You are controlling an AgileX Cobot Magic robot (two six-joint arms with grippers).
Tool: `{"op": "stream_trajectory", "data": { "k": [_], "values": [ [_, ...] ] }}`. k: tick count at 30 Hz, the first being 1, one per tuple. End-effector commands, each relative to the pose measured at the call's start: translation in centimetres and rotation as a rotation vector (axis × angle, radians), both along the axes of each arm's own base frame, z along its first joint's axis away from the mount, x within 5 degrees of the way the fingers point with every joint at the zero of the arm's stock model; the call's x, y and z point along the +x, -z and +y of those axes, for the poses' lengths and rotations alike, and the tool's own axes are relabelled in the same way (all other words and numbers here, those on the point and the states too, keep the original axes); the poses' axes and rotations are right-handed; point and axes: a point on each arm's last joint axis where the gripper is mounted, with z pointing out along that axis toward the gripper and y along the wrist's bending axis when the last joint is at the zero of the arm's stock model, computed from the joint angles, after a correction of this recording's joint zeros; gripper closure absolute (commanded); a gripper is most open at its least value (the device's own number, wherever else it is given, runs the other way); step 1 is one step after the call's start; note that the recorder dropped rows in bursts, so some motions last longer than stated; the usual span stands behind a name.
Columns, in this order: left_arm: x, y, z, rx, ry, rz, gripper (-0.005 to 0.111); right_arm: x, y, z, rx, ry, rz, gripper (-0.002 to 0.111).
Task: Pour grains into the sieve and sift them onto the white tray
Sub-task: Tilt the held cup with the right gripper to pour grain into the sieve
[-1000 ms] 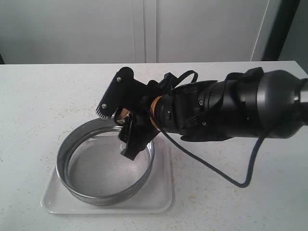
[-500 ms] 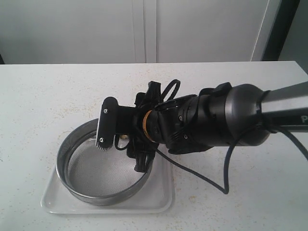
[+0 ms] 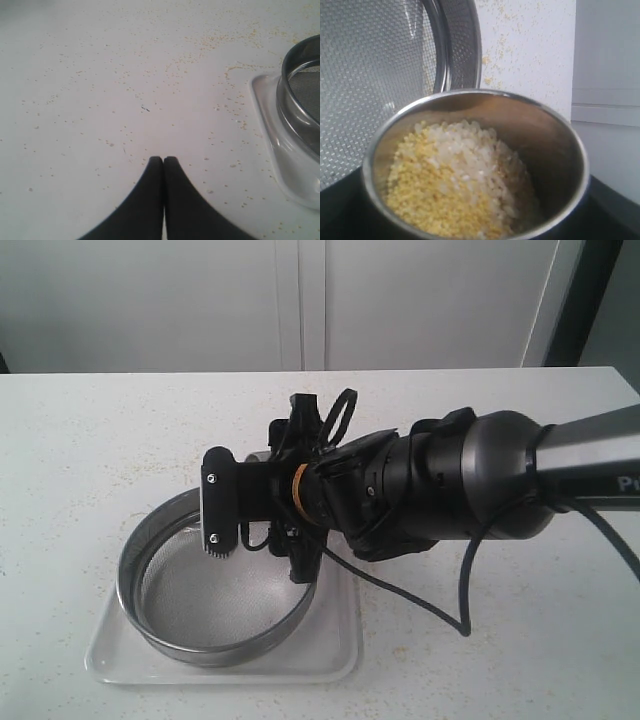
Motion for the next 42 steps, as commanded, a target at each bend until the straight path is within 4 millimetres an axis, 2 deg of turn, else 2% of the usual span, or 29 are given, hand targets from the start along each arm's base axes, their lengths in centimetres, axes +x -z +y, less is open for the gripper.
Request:
{"op": "stream_trajectory", "data": {
  "k": [1,7,13,24,33,42],
  "values": [
    [0.0,0.1,0.0,-0.018,-0.005,0.0,0.107,0.3,-0.7,0.1,-0.037,-0.041,-0.064,0.108],
    [0.0,0.1,0.0,-0.018,-0.005,0.0,0.107,0.3,-0.8,0.1,-0.067,-0.057,-0.088,0.108],
    [0.0,0.1,0.0,-0.018,-0.005,0.0,0.107,0.1,-0.8,0.4,-0.164,-0.149,-0.137,0.108],
    [0.0,0.1,0.0,-0.018,-0.005,0.0,0.107,-0.2,-0.8,0.8,-0.174,-0.214,-0.151,0.108],
    [0.0,0.1,0.0,-0.018,-0.005,0.0,0.107,0.1,1.1,1.0,-0.255,-0.261,-0.144,0.108],
    [0.0,0.1,0.0,-0.018,-0.005,0.0,0.107,-0.4,1.2,1.6,-0.283,-0.304,-0.165,0.108]
  ]
}}
